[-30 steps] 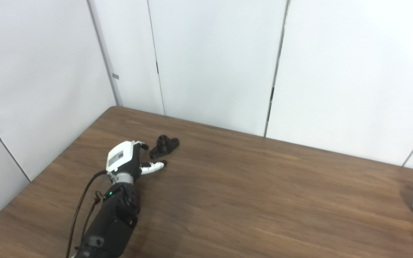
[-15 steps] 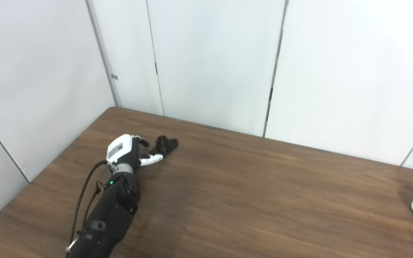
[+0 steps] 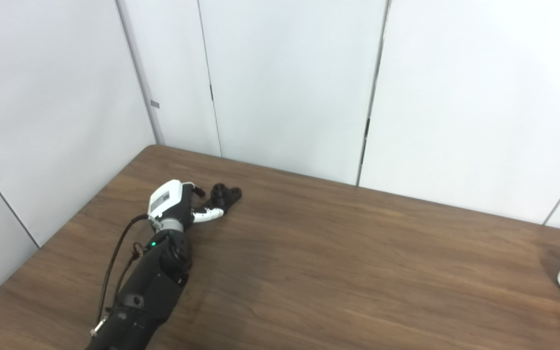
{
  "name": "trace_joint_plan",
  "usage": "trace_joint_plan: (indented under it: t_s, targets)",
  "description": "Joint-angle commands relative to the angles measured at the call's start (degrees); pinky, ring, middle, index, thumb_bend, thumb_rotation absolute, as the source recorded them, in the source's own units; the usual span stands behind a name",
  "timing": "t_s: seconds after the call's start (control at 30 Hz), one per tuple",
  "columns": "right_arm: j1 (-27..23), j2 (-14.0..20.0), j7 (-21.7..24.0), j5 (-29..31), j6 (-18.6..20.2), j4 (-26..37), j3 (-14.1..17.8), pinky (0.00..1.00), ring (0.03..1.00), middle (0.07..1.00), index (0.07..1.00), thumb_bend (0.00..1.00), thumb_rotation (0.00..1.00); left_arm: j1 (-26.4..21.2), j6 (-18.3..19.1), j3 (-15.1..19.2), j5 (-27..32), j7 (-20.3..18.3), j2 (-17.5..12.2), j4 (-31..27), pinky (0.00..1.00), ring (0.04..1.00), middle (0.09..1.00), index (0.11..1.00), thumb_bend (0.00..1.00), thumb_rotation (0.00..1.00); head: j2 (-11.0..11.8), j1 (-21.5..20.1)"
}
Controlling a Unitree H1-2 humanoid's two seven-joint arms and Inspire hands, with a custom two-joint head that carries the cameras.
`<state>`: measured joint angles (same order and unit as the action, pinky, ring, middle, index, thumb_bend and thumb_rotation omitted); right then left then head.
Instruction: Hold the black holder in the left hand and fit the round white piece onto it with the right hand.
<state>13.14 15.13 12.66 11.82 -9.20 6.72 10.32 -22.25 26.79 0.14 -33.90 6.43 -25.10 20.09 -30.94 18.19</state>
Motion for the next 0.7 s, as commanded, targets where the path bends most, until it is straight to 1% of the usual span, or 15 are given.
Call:
trace_joint_plan:
  t_s: [0.0, 0.1, 0.27, 0.43, 0.67]
  targets:
    - [3.01, -2.54, -0.2, 0.85, -0.08, -2.54, -1.35, 1.0, 1.0, 1.0, 1.0, 0.59, 1.0, -1.56, -0.11, -0.76, -0.75, 0.1, -1.19, -1.85, 0.96, 0.956, 0.886, 0.676, 0.78, 0.33, -0.11, 0.14]
    - [3.01, -2.32, -0.26, 0.55, 0.32, -2.24, -1.39, 1.0, 1.0, 1.0, 1.0, 0.59, 1.0, -0.55, -0.69, -1.76, -1.22, 0.88, -1.66, -2.5, 0.96, 0.953, 0.881, 0.67, 0.79, 0.31, -0.14, 0.25]
    - [2.96, -2.02, -0.02, 0.81, 0.55, -2.26, -1.35, 1.0, 1.0, 1.0, 1.0, 0.59, 1.0, 0.16, -1.43, -3.15, -1.99, 2.65, -2.05, -1.78, 0.96, 0.944, 0.87, 0.66, 0.8, 0.26, -0.21, 0.19]
    - [2.92, -2.0, 0.08, 0.98, 0.3, -2.34, -1.28, 1.0, 1.0, 1.0, 1.0, 0.57, 1.0, 0.63, -1.89, -3.32, -1.6, 3.17, -1.73, -2.16, 0.96, 0.942, 0.862, 0.635, 0.8, 0.2, -0.37, 0.26]
    - [2.98, -1.93, -0.17, 0.27, 0.75, -2.07, -1.42, 1.0, 1.0, 1.0, 1.0, 0.58, 1.0, 0.52, -2.06, -3.02, -1.22, 3.36, -1.27, -1.89, 0.97, 0.945, 0.854, 0.607, 0.8, 0.18, -0.34, 0.15]
